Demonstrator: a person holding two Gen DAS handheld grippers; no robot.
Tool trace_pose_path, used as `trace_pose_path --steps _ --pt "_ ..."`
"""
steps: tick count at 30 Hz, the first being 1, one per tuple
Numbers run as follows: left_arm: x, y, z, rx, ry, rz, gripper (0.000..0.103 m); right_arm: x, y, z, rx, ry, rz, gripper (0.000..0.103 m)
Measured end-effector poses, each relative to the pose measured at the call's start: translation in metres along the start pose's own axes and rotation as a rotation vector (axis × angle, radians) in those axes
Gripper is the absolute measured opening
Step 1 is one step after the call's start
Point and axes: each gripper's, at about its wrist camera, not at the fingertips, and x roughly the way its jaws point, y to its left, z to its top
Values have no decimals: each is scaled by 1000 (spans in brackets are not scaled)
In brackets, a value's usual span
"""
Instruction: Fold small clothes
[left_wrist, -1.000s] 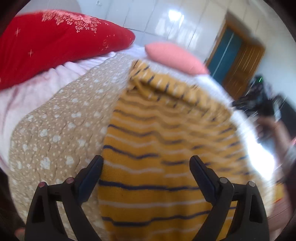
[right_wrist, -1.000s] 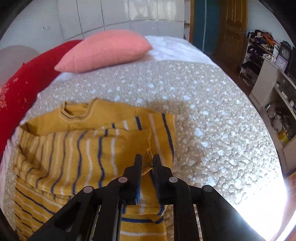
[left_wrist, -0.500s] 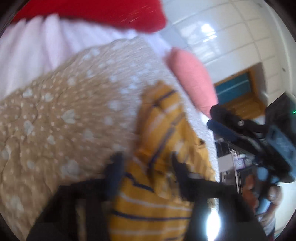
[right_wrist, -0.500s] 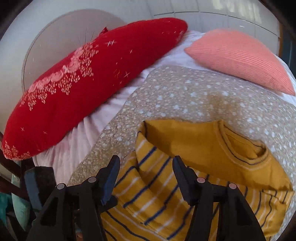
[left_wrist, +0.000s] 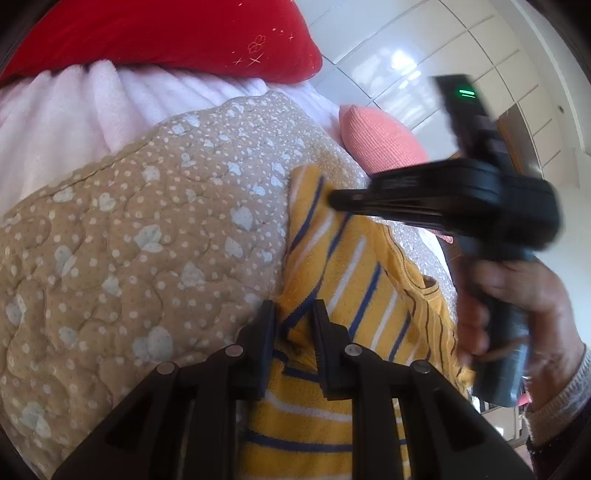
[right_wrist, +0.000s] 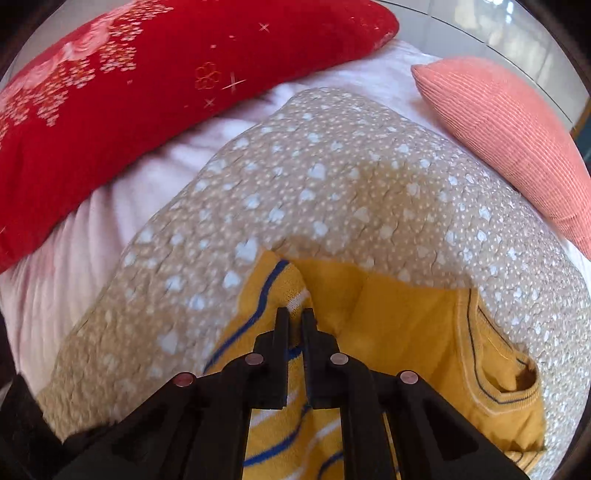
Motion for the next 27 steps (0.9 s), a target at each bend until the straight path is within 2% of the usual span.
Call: trace_pose_path --steps 3,5,9,10,15,19,21,22,23,25,27 --pt "0 -2 -1 17 -11 8 22 19 11 3 -33 19 -61 7" --pt "1 -1 0 13 -13 -2 23 13 11 7 -22 9 -57 9" --pt "5 1 4 3 -8 -26 25 -30 -4 1 36 -29 -23 36" --pt "5 2 5 4 -7 -31 27 -44 -9 -6 43 -33 -11 40" --pt "4 3 3 -2 -2 -49 31 -141 -48 -73 137 -71 66 40" --pt "2 7 1 -19 8 -80 33 -240 -109 -164 296 -181 42 44" --pt "0 9 0 -28 21 -83 33 -286 -142 -213 369 -234 1 47" --pt "-1 6 1 -13 51 -56 33 -307 -157 -238 393 -258 -30 48" --pt "-4 0 1 14 81 -25 33 -337 -175 -270 408 -285 -113 48" --pt "-19 -13 -1 64 119 49 36 -375 -199 -311 423 -300 -286 52" --pt "-48 -27 -9 101 103 88 45 -411 -219 -355 430 -298 -443 58"
